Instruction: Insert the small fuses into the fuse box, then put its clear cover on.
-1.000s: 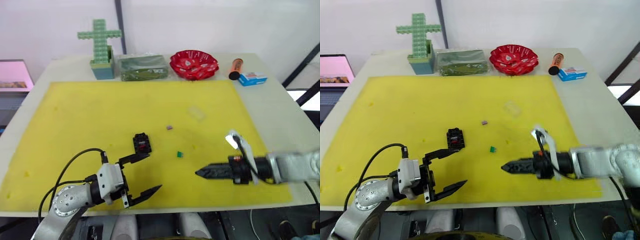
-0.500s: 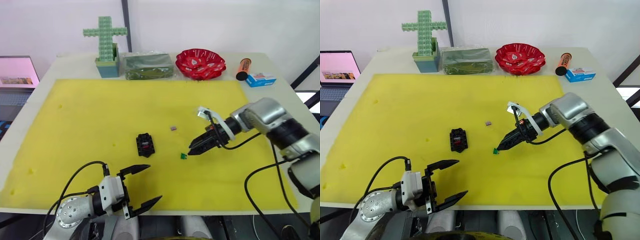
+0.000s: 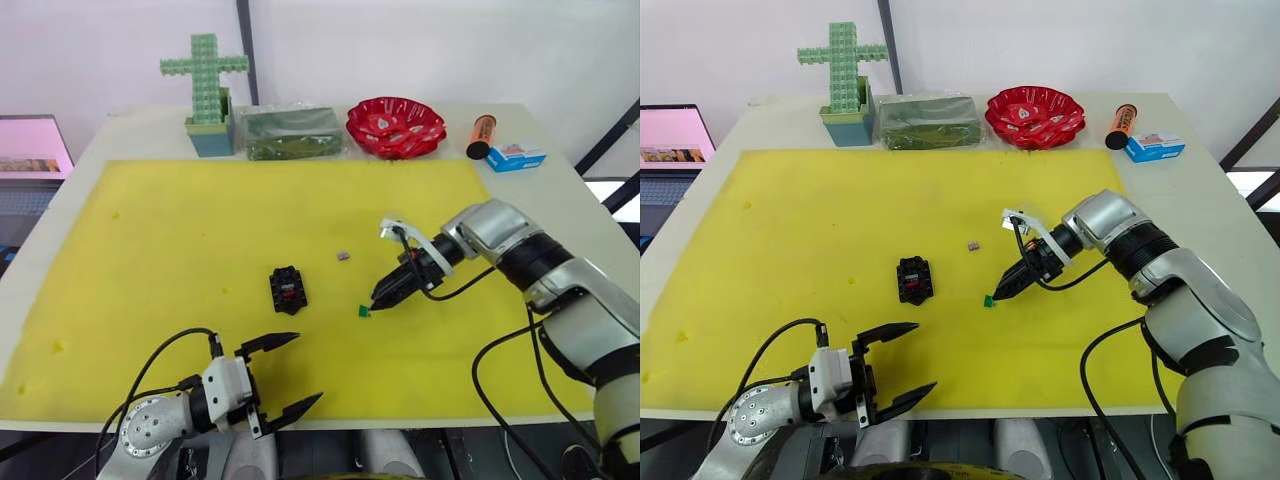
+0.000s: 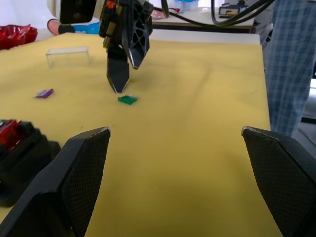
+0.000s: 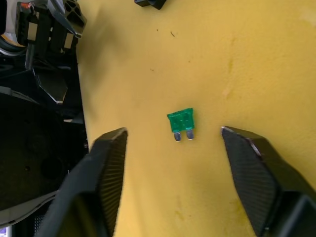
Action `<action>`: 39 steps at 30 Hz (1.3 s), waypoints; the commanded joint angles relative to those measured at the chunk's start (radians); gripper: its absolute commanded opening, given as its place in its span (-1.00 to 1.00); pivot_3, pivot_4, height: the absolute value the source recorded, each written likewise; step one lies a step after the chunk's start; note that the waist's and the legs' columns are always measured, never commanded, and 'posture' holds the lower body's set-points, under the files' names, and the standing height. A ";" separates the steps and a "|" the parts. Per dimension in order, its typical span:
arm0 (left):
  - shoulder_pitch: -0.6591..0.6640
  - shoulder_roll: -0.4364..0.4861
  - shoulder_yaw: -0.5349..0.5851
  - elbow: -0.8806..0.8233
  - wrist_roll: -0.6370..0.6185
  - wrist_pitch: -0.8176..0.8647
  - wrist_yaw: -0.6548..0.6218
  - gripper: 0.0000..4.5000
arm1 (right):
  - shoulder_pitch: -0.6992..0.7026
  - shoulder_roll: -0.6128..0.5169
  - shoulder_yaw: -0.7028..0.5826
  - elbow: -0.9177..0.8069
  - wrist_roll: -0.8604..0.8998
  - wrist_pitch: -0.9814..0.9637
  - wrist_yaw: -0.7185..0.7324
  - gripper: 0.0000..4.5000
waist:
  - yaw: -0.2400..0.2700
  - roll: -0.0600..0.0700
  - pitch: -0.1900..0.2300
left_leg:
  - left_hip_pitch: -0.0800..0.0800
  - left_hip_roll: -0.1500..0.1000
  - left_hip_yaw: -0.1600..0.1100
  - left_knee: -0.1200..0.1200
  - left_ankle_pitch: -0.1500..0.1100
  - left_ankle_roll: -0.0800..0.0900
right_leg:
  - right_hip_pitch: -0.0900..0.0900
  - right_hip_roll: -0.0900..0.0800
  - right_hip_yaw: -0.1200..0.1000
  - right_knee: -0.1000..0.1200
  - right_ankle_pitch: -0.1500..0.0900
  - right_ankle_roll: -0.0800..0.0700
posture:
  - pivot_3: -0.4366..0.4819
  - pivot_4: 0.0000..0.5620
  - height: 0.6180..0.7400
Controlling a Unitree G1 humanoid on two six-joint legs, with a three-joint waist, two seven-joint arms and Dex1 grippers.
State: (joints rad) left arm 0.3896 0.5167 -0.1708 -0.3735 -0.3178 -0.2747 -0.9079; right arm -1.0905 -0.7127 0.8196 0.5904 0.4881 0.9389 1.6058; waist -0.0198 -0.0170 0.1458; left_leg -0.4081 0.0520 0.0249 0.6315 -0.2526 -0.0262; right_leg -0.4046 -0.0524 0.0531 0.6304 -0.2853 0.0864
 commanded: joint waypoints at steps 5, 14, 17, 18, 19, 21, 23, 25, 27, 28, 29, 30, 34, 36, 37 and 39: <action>0.014 0.015 0.036 0.025 -0.044 -0.068 -0.033 1.00 | -0.019 0.000 0.020 -0.033 0.021 -0.002 0.009 0.05 | 0.000 0.001 0.000 | 0.000 -0.001 0.001 -0.001 0.000 0.000 | 0.000 -0.008 -0.001 0.000 0.000 0.000 | -0.05 -0.47 1.00; -0.048 -0.011 0.048 0.228 -0.063 -0.177 -0.113 1.00 | -0.005 0.010 0.039 -0.050 0.013 0.001 0.009 0.05 | 0.000 0.001 -0.001 | 0.000 -0.004 0.004 0.000 0.000 0.000 | 0.000 -0.013 -0.002 0.000 0.000 0.000 | -0.05 -0.47 1.00; -0.068 -0.018 0.042 0.247 -0.061 -0.182 -0.114 1.00 | -0.001 0.015 0.047 -0.048 0.004 0.000 0.009 0.05 | 0.001 0.003 -0.002 | 0.001 -0.003 0.003 0.000 0.000 0.000 | 0.000 -0.013 -0.002 0.000 0.000 0.000 | -0.05 -0.47 1.00; -0.070 -0.021 0.039 0.242 -0.058 -0.179 -0.111 1.00 | 0.000 0.017 0.049 -0.046 0.001 -0.001 0.009 0.05 | 0.001 0.003 -0.002 | 0.001 -0.003 0.003 0.000 0.000 0.000 | 0.000 -0.012 -0.002 0.000 0.000 0.000 | -0.05 -0.47 1.00; -0.070 -0.023 0.034 0.232 -0.054 -0.173 -0.104 1.00 | 0.002 0.021 0.049 -0.041 -0.003 -0.002 0.009 0.05 | 0.001 0.004 -0.002 | 0.001 -0.003 0.003 0.000 0.000 0.000 | 0.000 -0.012 -0.003 0.001 0.000 0.000 | -0.05 -0.47 1.00; -0.055 -0.027 0.020 0.185 -0.038 -0.157 -0.082 1.00 | 0.006 0.036 0.047 -0.023 -0.019 -0.011 0.009 0.05 | 0.000 0.004 -0.003 | 0.001 -0.003 0.003 0.000 0.000 0.000 | 0.001 -0.012 -0.003 0.001 0.000 0.000 | -0.05 -0.47 1.00; -0.035 -0.031 0.004 0.136 -0.019 -0.142 -0.057 1.00 | 0.009 0.049 0.041 -0.005 -0.037 -0.020 0.009 -0.10 | -0.001 0.004 -0.003 | 0.002 -0.003 0.003 0.000 0.000 0.000 | 0.001 -0.013 -0.003 0.001 0.000 -0.001 | -0.05 -0.47 1.00; 0.000 -0.025 -0.007 0.063 -0.001 -0.119 -0.028 1.00 | 0.007 0.058 0.038 0.012 -0.050 -0.030 0.009 -0.35 | -0.001 0.004 -0.003 | 0.001 -0.003 0.003 0.000 0.000 -0.001 | 0.001 -0.014 -0.002 0.000 0.000 -0.001 | -0.05 -0.47 1.00; 0.025 -0.019 -0.013 0.013 0.010 -0.101 -0.007 1.00 | 0.004 0.068 0.029 0.035 -0.066 -0.033 0.009 -0.67 | -0.002 0.004 -0.003 | 0.001 -0.003 0.004 -0.001 0.000 -0.001 | 0.000 -0.015 -0.003 0.000 0.000 -0.001 | -0.05 -0.47 1.00; 0.038 -0.014 -0.012 -0.005 0.011 -0.097 -0.001 1.00 | 0.004 0.071 0.027 0.043 -0.069 -0.034 0.009 -0.81 | -0.002 0.004 -0.003 | 0.001 -0.003 0.005 -0.001 0.000 -0.001 | 0.000 -0.015 -0.003 0.000 0.000 -0.001 | -0.05 -0.47 1.00; 0.053 -0.006 -0.006 -0.023 0.008 -0.094 0.002 1.00 | 0.004 0.072 0.025 0.049 -0.073 -0.038 0.009 -0.97 | -0.002 0.004 -0.003 | 0.001 -0.004 0.005 -0.002 0.000 -0.001 | -0.001 -0.015 -0.003 0.000 0.000 -0.001 | -0.05 -0.47 1.00; 0.067 0.002 0.000 -0.040 0.002 -0.090 0.005 1.00 | 0.005 0.072 0.023 0.053 -0.076 -0.039 0.009 -0.99 | -0.002 0.004 -0.003 | 0.001 -0.003 0.005 -0.002 0.000 -0.001 | -0.001 -0.015 -0.003 0.000 0.000 -0.001 | -0.05 -0.47 1.00; 0.097 0.024 0.001 -0.108 -0.005 -0.061 0.027 1.00 | 0.017 0.056 0.013 0.041 -0.075 -0.028 0.009 -0.99 | -0.003 0.004 -0.003 | 0.001 -0.003 0.004 -0.002 0.000 -0.001 | -0.001 -0.016 -0.003 0.000 0.001 -0.001 | -0.05 -0.47 1.00; 0.109 0.028 -0.007 -0.141 0.003 -0.045 0.042 1.00 | 0.025 0.036 -0.005 0.016 -0.060 0.006 0.009 -0.99 | -0.002 0.004 -0.003 | 0.001 -0.003 0.004 -0.002 0.000 -0.001 | -0.001 -0.019 -0.004 0.000 0.001 -0.002 | -0.05 -0.47 1.00; 0.113 0.029 -0.011 -0.157 0.007 -0.036 0.051 1.00 | 0.030 0.022 -0.019 -0.004 -0.048 0.033 0.009 -0.99 | -0.001 0.004 -0.003 | 0.001 -0.004 0.005 -0.002 0.000 -0.001 | -0.001 -0.020 -0.006 0.000 0.001 -0.002 | -0.05 -0.47 1.00; 0.115 0.031 -0.018 -0.195 0.013 -0.006 0.071 1.00 | 0.046 -0.014 -0.075 -0.072 -0.012 0.140 0.009 -0.99 | 0.002 0.004 -0.002 | 0.001 -0.006 0.006 -0.002 0.000 -0.001 | 0.000 -0.026 -0.009 -0.001 0.001 -0.002 | -0.05 -0.47 1.00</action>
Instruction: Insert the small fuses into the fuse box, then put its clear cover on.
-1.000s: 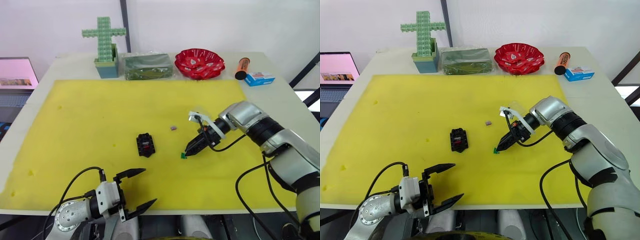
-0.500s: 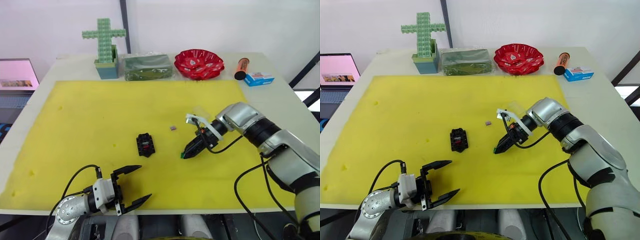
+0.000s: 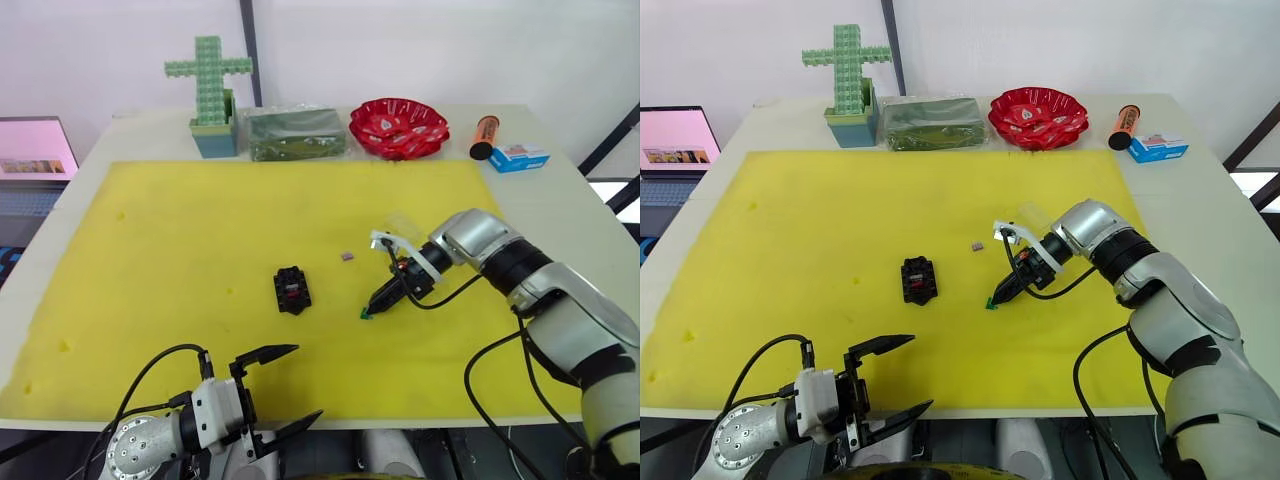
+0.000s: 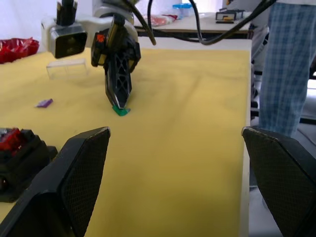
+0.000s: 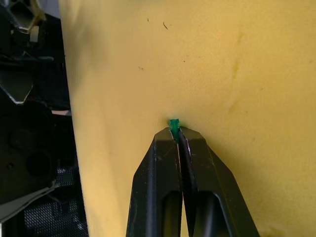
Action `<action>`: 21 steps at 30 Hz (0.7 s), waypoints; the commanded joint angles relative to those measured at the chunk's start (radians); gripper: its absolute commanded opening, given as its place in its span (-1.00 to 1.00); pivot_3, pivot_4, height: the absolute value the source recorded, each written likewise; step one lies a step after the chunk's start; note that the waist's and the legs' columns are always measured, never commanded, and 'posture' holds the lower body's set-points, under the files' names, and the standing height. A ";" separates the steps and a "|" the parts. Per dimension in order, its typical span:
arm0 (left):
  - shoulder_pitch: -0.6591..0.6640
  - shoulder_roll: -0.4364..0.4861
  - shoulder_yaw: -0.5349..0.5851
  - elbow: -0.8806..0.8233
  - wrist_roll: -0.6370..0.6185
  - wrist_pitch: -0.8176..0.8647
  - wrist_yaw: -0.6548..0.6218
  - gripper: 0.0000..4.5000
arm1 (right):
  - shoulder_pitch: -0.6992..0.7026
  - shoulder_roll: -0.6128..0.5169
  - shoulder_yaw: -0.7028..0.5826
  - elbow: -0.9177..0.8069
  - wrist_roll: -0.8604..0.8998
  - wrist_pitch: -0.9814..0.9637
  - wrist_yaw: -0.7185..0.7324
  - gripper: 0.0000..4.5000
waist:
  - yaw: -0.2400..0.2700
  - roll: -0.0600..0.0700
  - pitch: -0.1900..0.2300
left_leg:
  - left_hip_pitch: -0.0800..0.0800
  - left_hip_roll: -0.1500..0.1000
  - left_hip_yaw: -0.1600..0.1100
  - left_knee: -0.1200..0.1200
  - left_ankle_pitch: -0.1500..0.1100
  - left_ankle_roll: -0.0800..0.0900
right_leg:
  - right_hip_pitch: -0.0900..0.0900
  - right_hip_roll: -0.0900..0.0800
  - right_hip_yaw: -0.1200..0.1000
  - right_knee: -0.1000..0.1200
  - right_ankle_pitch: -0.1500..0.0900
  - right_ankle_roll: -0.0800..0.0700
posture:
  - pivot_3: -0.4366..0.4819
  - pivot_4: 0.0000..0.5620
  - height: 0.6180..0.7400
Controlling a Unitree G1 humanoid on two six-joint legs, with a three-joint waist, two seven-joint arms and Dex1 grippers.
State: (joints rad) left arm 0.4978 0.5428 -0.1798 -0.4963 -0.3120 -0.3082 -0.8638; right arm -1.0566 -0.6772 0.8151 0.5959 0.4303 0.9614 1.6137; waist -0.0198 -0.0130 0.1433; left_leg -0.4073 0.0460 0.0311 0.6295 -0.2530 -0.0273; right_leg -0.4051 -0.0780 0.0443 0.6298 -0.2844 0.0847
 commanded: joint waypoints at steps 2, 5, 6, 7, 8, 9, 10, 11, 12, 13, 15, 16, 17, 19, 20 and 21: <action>-0.001 0.009 -0.011 -0.108 0.006 0.066 0.047 1.00 | 0.043 -0.091 -0.143 -0.180 0.098 0.260 -0.014 -0.99 | 0.005 0.000 0.000 | -0.001 -0.002 0.001 0.000 0.000 0.000 | -0.001 -0.004 -0.002 -0.001 0.000 0.000 | -0.05 -0.47 1.00; -0.020 0.005 -0.016 -0.143 0.005 0.120 0.077 1.00 | 0.143 -0.151 -0.321 -0.387 0.226 0.530 -0.107 -0.99 | 0.006 0.000 0.000 | -0.002 -0.005 0.003 -0.001 0.000 0.000 | -0.001 -0.009 -0.004 -0.003 0.000 0.000 | -0.05 -0.47 1.00; -0.044 -0.005 -0.012 -0.147 -0.013 0.153 0.095 1.00 | 0.196 -0.167 -0.401 -0.444 0.302 0.599 -0.174 -0.99 | 0.008 0.000 0.000 | -0.002 -0.005 0.004 -0.001 0.000 0.000 | 0.000 -0.010 -0.005 -0.004 0.000 0.000 | -0.05 -0.47 1.00; -0.067 -0.011 -0.008 -0.147 -0.029 0.183 0.109 1.00 | 0.244 -0.184 -0.463 -0.482 0.390 0.636 -0.247 -0.99 | 0.008 0.000 0.000 | -0.002 -0.005 0.004 -0.001 0.000 0.000 | 0.000 -0.010 -0.006 -0.005 0.000 0.000 | -0.05 -0.47 1.00; -0.080 -0.015 -0.005 -0.150 -0.039 0.203 0.117 1.00 | 0.281 -0.196 -0.508 -0.507 0.465 0.650 -0.314 -0.99 | 0.010 0.000 0.000 | -0.002 -0.005 0.003 -0.001 0.000 0.000 | 0.001 -0.010 -0.006 -0.005 0.000 0.000 | -0.05 -0.47 1.00; -0.101 -0.014 -0.001 -0.142 -0.045 0.218 0.117 1.00 | 0.338 -0.206 -0.569 -0.541 0.558 0.653 -0.401 -0.99 | 0.010 -0.001 0.000 | -0.002 -0.006 0.003 -0.001 0.000 0.000 | 0.002 -0.010 -0.008 -0.005 0.000 0.000 | -0.05 -0.47 1.00; -0.127 -0.015 0.001 -0.129 -0.049 0.233 0.115 1.00 | 0.404 -0.207 -0.638 -0.565 0.654 0.653 -0.517 -0.99 | 0.009 -0.001 0.000 | -0.002 -0.006 0.003 0.000 0.000 0.000 | 0.002 -0.009 -0.009 -0.005 0.000 0.000 | -0.05 -0.47 1.00; -0.156 -0.018 0.004 -0.110 -0.055 0.246 0.112 1.00 | 0.475 -0.205 -0.708 -0.589 0.761 0.653 -0.636 -0.99 | 0.010 -0.001 0.000 | -0.002 -0.006 0.002 0.002 0.000 0.000 | 0.003 -0.009 -0.011 -0.005 0.000 0.000 | -0.05 -0.47 1.00; -0.190 -0.021 0.006 -0.081 -0.060 0.256 0.105 1.00 | 0.558 -0.181 -0.796 -0.627 0.863 0.653 -0.769 -0.99 | 0.012 -0.002 0.000 | -0.002 -0.006 0.001 0.002 0.000 0.000 | 0.005 -0.007 -0.011 -0.006 0.000 0.000 | -0.05 -0.47 1.00; -0.214 -0.024 0.008 -0.057 -0.064 0.261 0.098 1.00 | 0.632 -0.141 -0.878 -0.670 0.944 0.653 -0.902 -0.99 | 0.011 -0.003 0.000 | -0.001 -0.007 0.000 0.003 0.000 0.000 | 0.007 -0.005 -0.013 -0.006 0.000 0.000 | -0.05 -0.47 1.00; -0.250 -0.030 0.009 -0.011 -0.070 0.261 0.082 1.00 | 0.805 -0.195 -0.852 -0.782 1.335 0.425 -1.248 -0.99 | 0.011 -0.003 0.000 | -0.001 -0.010 -0.002 0.004 0.000 0.001 | 0.010 -0.002 -0.016 -0.007 0.000 0.001 | -0.05 -0.47 1.00; -0.257 -0.031 0.009 0.007 -0.072 0.256 0.072 1.00 | 0.873 -0.179 -0.840 -0.841 1.460 0.295 -1.426 -0.99 | 0.008 -0.004 0.000 | -0.001 -0.010 -0.002 0.005 0.000 0.001 | 0.010 -0.001 -0.017 -0.006 0.000 0.002 | -0.05 -0.47 1.00; -0.262 -0.032 0.009 0.018 -0.073 0.252 0.063 1.00 | 0.923 -0.144 -0.834 -0.885 1.527 0.192 -1.568 -0.99 | 0.005 -0.005 0.001 | -0.001 -0.011 -0.003 0.005 0.000 0.001 | 0.011 -0.001 -0.018 -0.006 0.000 0.006 | -0.05 -0.47 1.00; -0.264 -0.033 0.010 0.024 -0.074 0.249 0.053 1.00 | 0.974 -0.049 -0.842 -0.956 1.542 0.068 -1.734 -0.99 | -0.006 -0.009 0.003 | 0.000 -0.010 -0.004 0.005 0.000 0.001 | 0.011 0.001 -0.016 -0.005 0.002 0.017 | -0.05 -0.47 1.00; -0.267 -0.032 0.008 0.022 -0.075 0.253 0.049 1.00 | 0.983 0.009 -0.837 -0.975 1.542 0.006 -1.826 -0.99 | -0.007 -0.011 0.003 | 0.000 -0.010 -0.007 0.005 0.000 0.001 | 0.011 0.003 -0.016 -0.005 0.003 0.018 | -0.05 -0.47 1.00; -0.266 -0.030 0.006 0.016 -0.075 0.255 0.044 1.00 | 0.989 0.061 -0.833 -0.988 1.542 -0.038 -1.896 -0.99 | -0.005 -0.010 0.002 | 0.000 -0.009 -0.009 0.006 0.000 0.001 | 0.011 0.006 -0.015 -0.005 0.003 0.018 | -0.05 -0.47 1.00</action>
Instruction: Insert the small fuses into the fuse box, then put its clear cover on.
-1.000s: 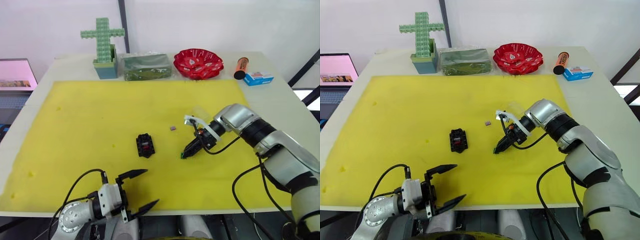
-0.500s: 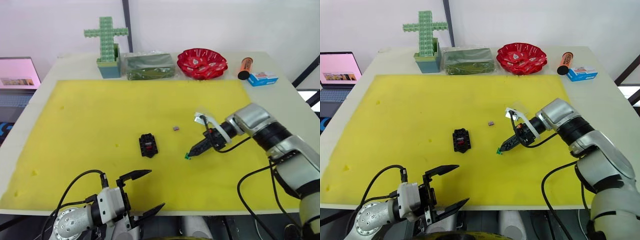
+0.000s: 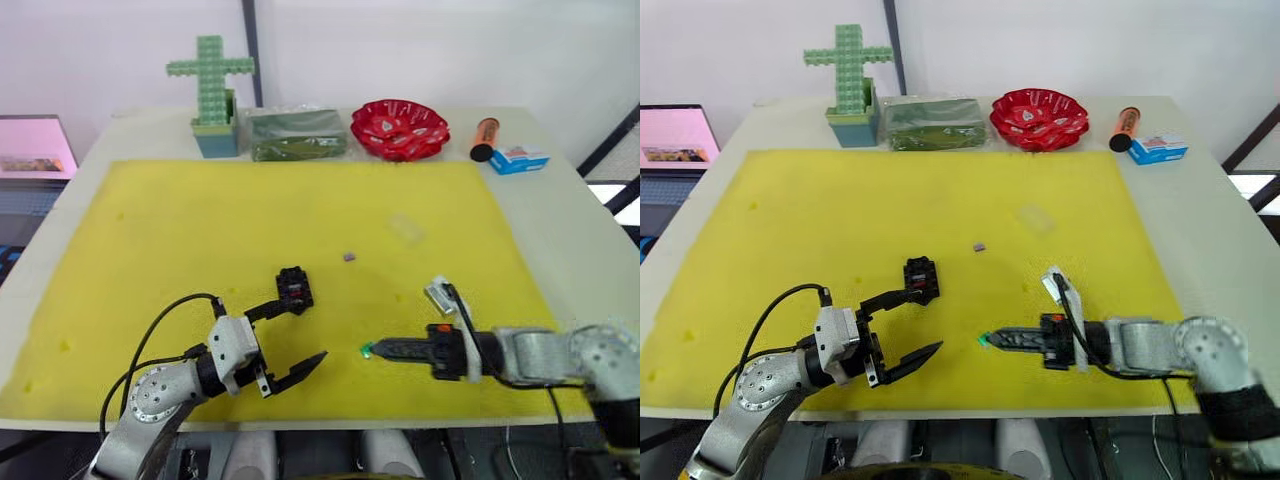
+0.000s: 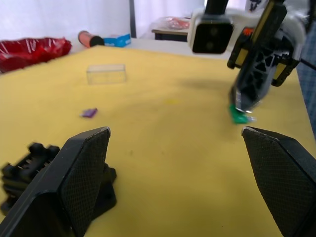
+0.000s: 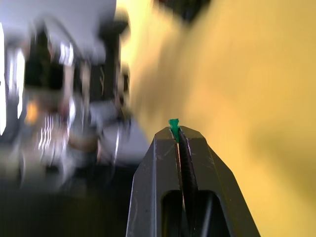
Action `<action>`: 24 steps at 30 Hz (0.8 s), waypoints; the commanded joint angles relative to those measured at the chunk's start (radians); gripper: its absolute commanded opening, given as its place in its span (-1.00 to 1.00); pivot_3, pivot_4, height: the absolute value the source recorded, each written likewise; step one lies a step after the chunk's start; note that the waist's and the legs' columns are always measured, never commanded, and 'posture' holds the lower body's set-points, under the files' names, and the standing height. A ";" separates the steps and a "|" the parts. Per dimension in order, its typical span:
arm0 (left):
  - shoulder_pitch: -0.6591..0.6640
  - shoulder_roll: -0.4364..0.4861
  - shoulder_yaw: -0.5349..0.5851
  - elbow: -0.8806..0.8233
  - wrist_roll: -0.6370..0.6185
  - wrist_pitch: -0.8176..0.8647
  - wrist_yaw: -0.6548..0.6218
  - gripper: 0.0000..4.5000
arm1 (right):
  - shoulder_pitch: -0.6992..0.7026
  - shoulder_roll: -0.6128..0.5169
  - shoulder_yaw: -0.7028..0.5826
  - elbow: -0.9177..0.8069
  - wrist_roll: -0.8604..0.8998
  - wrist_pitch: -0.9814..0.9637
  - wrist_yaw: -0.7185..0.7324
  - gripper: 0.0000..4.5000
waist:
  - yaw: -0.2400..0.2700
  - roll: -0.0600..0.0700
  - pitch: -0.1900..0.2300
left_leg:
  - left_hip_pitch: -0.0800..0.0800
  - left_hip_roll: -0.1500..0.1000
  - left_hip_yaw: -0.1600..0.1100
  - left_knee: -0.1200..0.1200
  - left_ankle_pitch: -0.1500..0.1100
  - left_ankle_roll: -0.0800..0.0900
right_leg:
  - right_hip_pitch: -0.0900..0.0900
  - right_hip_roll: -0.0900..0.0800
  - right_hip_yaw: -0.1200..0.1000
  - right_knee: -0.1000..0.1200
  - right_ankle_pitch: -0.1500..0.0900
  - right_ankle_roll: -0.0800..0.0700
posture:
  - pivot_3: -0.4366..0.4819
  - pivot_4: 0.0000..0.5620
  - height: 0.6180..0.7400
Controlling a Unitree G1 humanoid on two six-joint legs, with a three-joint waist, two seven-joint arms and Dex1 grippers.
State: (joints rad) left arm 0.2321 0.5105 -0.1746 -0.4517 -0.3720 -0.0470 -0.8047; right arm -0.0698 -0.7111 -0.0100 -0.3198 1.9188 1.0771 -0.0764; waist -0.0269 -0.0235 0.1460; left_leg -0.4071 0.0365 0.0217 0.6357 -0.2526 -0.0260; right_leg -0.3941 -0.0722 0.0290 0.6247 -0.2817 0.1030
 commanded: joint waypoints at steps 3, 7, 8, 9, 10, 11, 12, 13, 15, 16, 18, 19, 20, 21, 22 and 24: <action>-0.004 0.014 0.005 -0.064 -0.024 0.021 -0.016 1.00 | 0.015 0.183 0.006 -0.103 0.053 -0.210 -0.328 -0.99 | 0.012 0.001 0.000 | 0.000 0.011 -0.001 0.005 0.000 0.000 | 0.001 0.009 0.001 0.000 0.002 -0.003 | -0.05 -0.47 1.00; -0.020 0.041 0.046 -0.095 -0.063 0.065 -0.022 1.00 | 0.044 0.216 0.014 -0.131 0.053 -0.223 -0.395 -0.99 | 0.015 0.001 0.000 | -0.001 0.013 0.000 0.005 0.000 0.000 | 0.001 0.010 0.001 0.001 0.002 -0.004 | -0.05 -0.47 1.00; -0.020 0.047 0.057 -0.095 -0.073 0.068 -0.027 1.00 | 0.054 0.218 0.011 -0.134 0.053 -0.225 -0.406 -0.99 | 0.014 0.001 0.000 | -0.001 0.013 0.000 0.005 0.000 0.000 | 0.001 0.009 0.002 0.001 0.002 -0.004 | -0.05 -0.47 1.00; -0.014 0.052 0.066 -0.093 -0.079 0.066 -0.033 1.00 | 0.066 0.222 0.005 -0.139 0.053 -0.232 -0.426 -0.99 | 0.013 0.001 0.000 | -0.001 0.014 0.000 0.005 0.000 0.000 | 0.000 0.009 0.002 0.001 0.002 -0.004 | -0.05 -0.47 1.00; -0.008 0.056 0.073 -0.091 -0.084 0.063 -0.039 1.00 | 0.081 0.224 -0.002 -0.147 0.053 -0.238 -0.437 -0.99 | 0.013 0.001 0.000 | -0.001 0.014 0.000 0.005 0.000 0.000 | 0.000 0.009 0.002 0.001 0.002 -0.004 | -0.05 -0.47 1.00; 0.003 0.057 0.079 -0.088 -0.086 0.055 -0.045 1.00 | 0.102 0.225 -0.012 -0.162 0.053 -0.247 -0.450 -0.99 | 0.013 0.001 0.000 | -0.001 0.014 0.000 0.005 0.000 0.000 | 0.000 0.009 0.003 0.001 0.002 -0.004 | -0.05 -0.47 1.00; 0.012 0.058 0.083 -0.085 -0.087 0.048 -0.051 1.00 | 0.125 0.224 -0.020 -0.177 0.053 -0.257 -0.466 -0.99 | 0.013 0.001 0.000 | -0.001 0.015 0.001 0.005 0.000 0.000 | 0.000 0.009 0.003 0.001 0.002 -0.004 | -0.05 -0.47 1.00; 0.023 0.057 0.086 -0.081 -0.085 0.038 -0.057 1.00 | 0.143 0.221 -0.026 -0.189 0.053 -0.265 -0.474 -0.99 | 0.013 0.001 0.000 | -0.001 0.015 0.001 0.005 0.000 0.000 | 0.000 0.009 0.003 0.001 0.002 -0.004 | -0.05 -0.47 1.00; 0.041 0.053 0.087 -0.072 -0.080 0.020 -0.066 1.00 | 0.174 0.230 -0.039 -0.204 0.053 -0.285 -0.495 -0.99 | 0.013 0.001 0.000 | -0.001 0.015 0.000 0.004 0.000 0.000 | 0.000 0.008 0.004 0.000 0.002 -0.004 | -0.05 -0.47 1.00; 0.060 0.049 0.085 -0.066 -0.072 0.001 -0.073 1.00 | 0.184 0.240 -0.048 -0.203 0.053 -0.299 -0.514 -0.99 | 0.014 0.001 0.000 | -0.001 0.015 0.000 0.004 0.000 0.000 | 0.000 0.008 0.004 0.000 0.002 -0.005 | -0.05 -0.47 1.00; 0.093 0.042 0.080 -0.054 -0.058 -0.035 -0.084 1.00 | 0.190 0.254 -0.057 -0.200 0.053 -0.314 -0.535 -0.99 | 0.013 0.002 -0.001 | 0.000 0.015 0.000 0.004 0.000 0.000 | 0.000 0.007 0.005 -0.001 0.002 -0.006 | -0.05 -0.47 1.00; 0.107 0.039 0.077 -0.046 -0.051 -0.052 -0.090 1.00 | 0.189 0.254 -0.058 -0.198 0.053 -0.314 -0.540 -0.99 | 0.013 0.003 -0.001 | 0.000 0.015 0.001 0.003 0.000 0.000 | 0.000 0.006 0.005 -0.003 0.003 -0.007 | -0.05 -0.47 1.00; 0.118 0.036 0.075 -0.039 -0.046 -0.067 -0.096 1.00 | 0.188 0.258 -0.059 -0.198 0.053 -0.314 -0.545 -0.99 | 0.013 0.004 -0.001 | 0.000 0.015 0.001 0.002 0.000 0.000 | -0.001 0.006 0.007 -0.005 0.004 -0.008 | -0.05 -0.47 1.00; 0.130 0.035 0.072 -0.030 -0.038 -0.086 -0.103 1.00 | 0.187 0.258 -0.057 -0.197 0.053 -0.311 -0.549 -0.99 | 0.013 0.004 -0.001 | 0.000 0.015 0.002 0.001 0.000 0.000 | -0.001 0.006 0.009 -0.006 0.004 -0.009 | -0.05 -0.47 1.00; 0.138 0.032 0.070 -0.022 -0.034 -0.100 -0.109 1.00 | 0.185 0.257 -0.055 -0.195 0.053 -0.308 -0.551 -0.99 | 0.013 0.004 -0.002 | -0.001 0.015 0.003 0.001 0.000 0.000 | -0.001 0.006 0.010 -0.008 0.005 -0.010 | -0.05 -0.47 1.00; 0.146 0.030 0.069 -0.011 -0.028 -0.121 -0.117 1.00 | 0.186 0.260 -0.052 -0.193 0.053 -0.306 -0.557 -0.99 | 0.013 0.004 -0.002 | -0.001 0.015 0.005 -0.001 0.000 0.000 | -0.001 0.005 0.012 -0.010 0.005 -0.010 | -0.05 -0.47 1.00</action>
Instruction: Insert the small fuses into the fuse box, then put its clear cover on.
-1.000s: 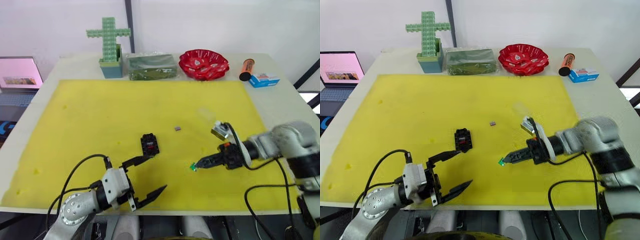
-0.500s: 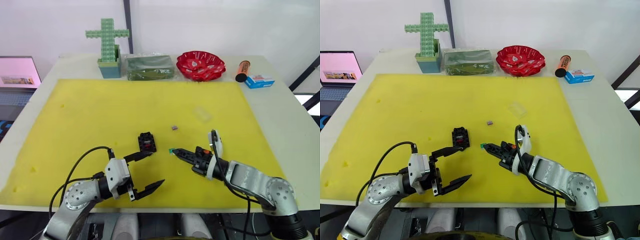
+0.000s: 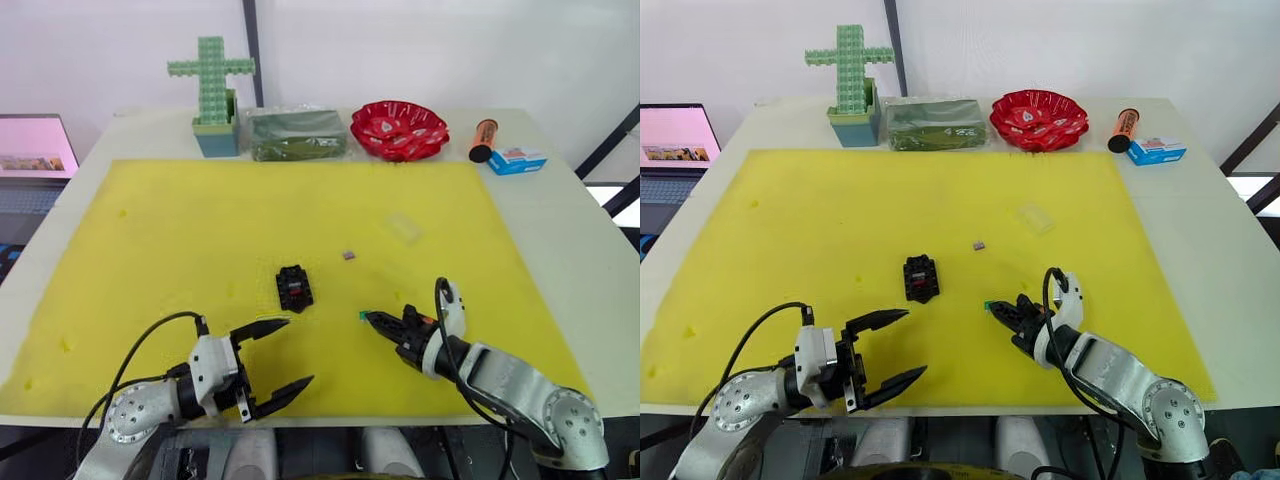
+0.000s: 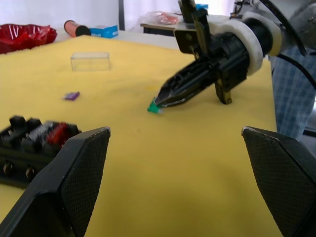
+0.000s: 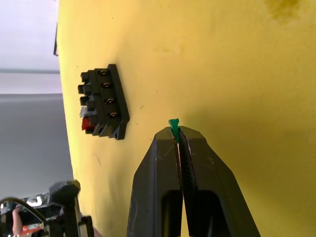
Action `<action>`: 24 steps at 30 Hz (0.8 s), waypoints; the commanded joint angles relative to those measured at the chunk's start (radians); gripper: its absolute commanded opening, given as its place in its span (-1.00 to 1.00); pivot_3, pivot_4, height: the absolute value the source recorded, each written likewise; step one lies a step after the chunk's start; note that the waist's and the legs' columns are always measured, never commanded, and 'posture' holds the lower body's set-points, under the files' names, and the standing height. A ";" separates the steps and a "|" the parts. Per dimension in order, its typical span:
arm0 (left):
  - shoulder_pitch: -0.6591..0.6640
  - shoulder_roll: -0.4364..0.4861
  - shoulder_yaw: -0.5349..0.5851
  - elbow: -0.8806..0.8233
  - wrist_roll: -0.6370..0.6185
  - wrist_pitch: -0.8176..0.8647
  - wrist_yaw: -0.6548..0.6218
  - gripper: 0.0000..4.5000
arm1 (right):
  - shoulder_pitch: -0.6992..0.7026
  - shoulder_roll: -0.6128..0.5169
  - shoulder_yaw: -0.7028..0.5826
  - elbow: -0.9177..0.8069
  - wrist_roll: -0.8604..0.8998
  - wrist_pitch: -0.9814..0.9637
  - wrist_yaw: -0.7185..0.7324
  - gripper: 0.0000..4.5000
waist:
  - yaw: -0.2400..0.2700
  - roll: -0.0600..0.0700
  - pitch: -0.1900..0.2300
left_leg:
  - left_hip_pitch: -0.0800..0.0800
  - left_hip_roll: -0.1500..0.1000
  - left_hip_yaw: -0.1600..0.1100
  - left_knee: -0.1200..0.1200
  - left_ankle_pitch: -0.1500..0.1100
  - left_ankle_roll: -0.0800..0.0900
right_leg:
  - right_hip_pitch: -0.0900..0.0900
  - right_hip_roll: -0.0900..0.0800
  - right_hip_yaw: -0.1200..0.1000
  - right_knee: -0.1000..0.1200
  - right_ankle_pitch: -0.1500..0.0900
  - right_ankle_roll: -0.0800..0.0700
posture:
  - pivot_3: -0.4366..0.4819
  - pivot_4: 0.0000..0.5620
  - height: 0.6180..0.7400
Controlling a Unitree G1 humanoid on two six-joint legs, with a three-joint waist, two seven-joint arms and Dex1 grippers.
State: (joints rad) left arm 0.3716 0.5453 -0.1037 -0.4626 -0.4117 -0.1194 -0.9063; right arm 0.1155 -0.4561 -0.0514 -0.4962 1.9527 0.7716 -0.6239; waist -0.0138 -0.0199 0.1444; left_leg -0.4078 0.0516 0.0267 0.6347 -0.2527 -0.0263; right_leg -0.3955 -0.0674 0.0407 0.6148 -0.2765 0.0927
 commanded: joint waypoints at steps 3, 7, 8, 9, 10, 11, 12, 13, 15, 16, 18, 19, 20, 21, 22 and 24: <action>0.008 -0.006 -0.002 0.004 0.015 -0.059 -0.018 1.00 | 0.009 -0.010 -0.013 -0.020 0.019 0.014 0.003 -0.77 | -0.001 0.000 0.000 | 0.000 -0.001 0.002 -0.002 0.000 0.000 | -0.001 -0.003 0.001 -0.001 0.000 0.000 | -0.05 -0.47 1.00; 0.010 -0.010 -0.011 -0.005 0.019 -0.060 -0.011 1.00 | 0.028 -0.066 -0.033 -0.023 0.019 0.056 0.058 -0.31 | 0.000 0.000 -0.001 | 0.000 -0.001 0.003 -0.002 0.000 0.000 | -0.002 -0.003 0.001 -0.001 0.000 0.000 | -0.05 -0.47 1.00; 0.008 -0.011 -0.014 -0.006 0.021 -0.060 -0.009 1.00 | 0.032 -0.088 -0.038 -0.020 0.019 0.072 0.084 -0.14 | 0.000 0.001 -0.001 | 0.000 -0.001 0.003 -0.002 0.000 0.000 | -0.002 -0.003 0.001 -0.001 0.000 0.000 | -0.05 -0.47 1.00; 0.007 -0.012 -0.016 -0.008 0.022 -0.060 -0.008 1.00 | 0.036 -0.105 -0.046 -0.015 0.019 0.083 0.107 -0.01 | 0.000 0.001 -0.002 | 0.000 -0.001 0.003 -0.002 0.000 0.000 | -0.002 -0.003 0.001 -0.001 0.000 0.000 | -0.05 -0.47 1.00; 0.005 -0.013 -0.019 -0.009 0.023 -0.059 -0.006 1.00 | 0.038 -0.128 -0.053 -0.008 0.019 0.099 0.136 0.14 | 0.001 0.001 -0.002 | 0.000 -0.002 0.003 -0.002 0.000 0.000 | -0.001 -0.003 0.001 -0.001 0.000 0.000 | -0.05 -0.47 1.00; 0.005 -0.013 -0.021 -0.011 0.025 -0.059 -0.004 1.00 | 0.039 -0.156 -0.060 -0.001 0.019 0.119 0.173 0.31 | 0.001 0.001 -0.002 | 0.000 -0.002 0.003 -0.002 0.000 0.000 | -0.001 -0.003 0.001 -0.001 0.000 0.000 | -0.05 -0.47 1.00; 0.006 -0.014 -0.023 -0.014 0.026 -0.058 -0.001 1.00 | 0.041 -0.185 -0.065 0.007 0.019 0.140 0.209 0.45 | 0.001 0.001 -0.002 | 0.000 -0.002 0.003 -0.002 0.000 0.000 | -0.001 -0.003 0.001 -0.001 0.000 0.000 | -0.05 -0.47 1.00; 0.008 -0.013 -0.025 -0.019 0.027 -0.057 0.001 1.00 | 0.044 -0.219 -0.071 0.015 0.019 0.164 0.251 0.60 | 0.001 0.001 -0.003 | 0.000 -0.002 0.003 -0.002 0.000 0.000 | -0.001 -0.003 0.001 -0.001 0.000 0.000 | -0.05 -0.47 1.00; 0.010 -0.011 -0.026 -0.032 0.027 -0.052 0.007 1.00 | 0.043 -0.306 -0.086 0.044 0.019 0.225 0.358 0.89 | 0.002 0.001 -0.003 | 0.000 -0.003 0.003 -0.001 0.000 0.000 | 0.000 -0.003 0.001 -0.001 0.000 0.000 | -0.05 -0.47 1.00; 0.015 -0.004 -0.019 -0.043 0.019 -0.048 0.007 1.00 | 0.022 -0.379 -0.093 0.078 0.019 0.284 0.448 0.98 | 0.002 0.001 -0.003 | 0.000 -0.003 0.003 -0.001 0.000 0.000 | 0.000 -0.003 0.001 -0.002 0.000 0.000 | -0.05 -0.47 1.00; 0.023 0.007 -0.003 -0.060 0.003 -0.041 0.006 1.00 | -0.044 -0.508 -0.086 0.144 0.019 0.389 0.608 0.98 | 0.002 0.001 -0.003 | 0.000 -0.004 0.005 -0.001 0.000 0.000 | 0.000 -0.003 0.001 -0.002 0.000 0.000 | -0.05 -0.47 1.00; 0.023 0.012 0.002 -0.066 -0.003 -0.036 0.006 1.00 | -0.094 -0.564 -0.071 0.170 0.019 0.435 0.669 0.98 | 0.002 0.001 -0.003 | 0.001 -0.004 0.006 0.000 0.000 0.000 | 0.000 -0.003 0.001 -0.002 0.000 0.000 | -0.05 -0.47 1.00; 0.020 0.016 0.007 -0.070 -0.010 -0.030 0.006 1.00 | -0.188 -0.600 -0.041 0.234 0.017 0.481 0.719 0.98 | 0.000 0.001 -0.003 | 0.001 -0.004 0.006 0.000 0.000 0.000 | 0.000 -0.004 0.002 -0.002 0.000 0.000 | -0.05 -0.47 1.00; 0.015 0.018 0.008 -0.071 -0.014 -0.024 0.007 1.00 | -0.280 -0.618 -0.013 0.295 -0.006 0.526 0.777 0.98 | -0.006 0.001 -0.002 | 0.001 -0.004 0.006 0.000 0.000 0.000 | 0.000 -0.003 0.002 -0.002 0.000 0.000 | -0.05 -0.47 1.00; 0.011 0.019 0.009 -0.072 -0.017 -0.020 0.007 1.00 | -0.371 -0.624 0.015 0.350 -0.062 0.576 0.855 0.98 | -0.008 0.001 -0.002 | 0.002 -0.002 0.007 0.000 0.000 0.000 | -0.001 -0.002 0.002 -0.002 0.001 -0.002 | -0.05 -0.47 1.00; 0.003 0.018 0.005 -0.071 -0.018 -0.015 0.004 1.00 | -0.513 -0.612 0.071 0.451 -0.197 0.657 0.996 0.98 | -0.004 0.002 -0.003 | 0.001 -0.002 0.007 0.001 0.000 0.000 | -0.002 0.002 0.003 -0.002 0.003 -0.004 | -0.05 -0.47 1.00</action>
State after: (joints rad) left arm 0.3730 0.5637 -0.0996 -0.5029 -0.4116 -0.1354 -0.9018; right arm -0.3492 -1.0703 -0.0119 -0.1058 1.8416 1.3639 0.2585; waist -0.0174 -0.0184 0.1417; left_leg -0.4063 0.0498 0.0331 0.6357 -0.2527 -0.0261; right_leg -0.3976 -0.0635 0.0439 0.6130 -0.2737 0.0888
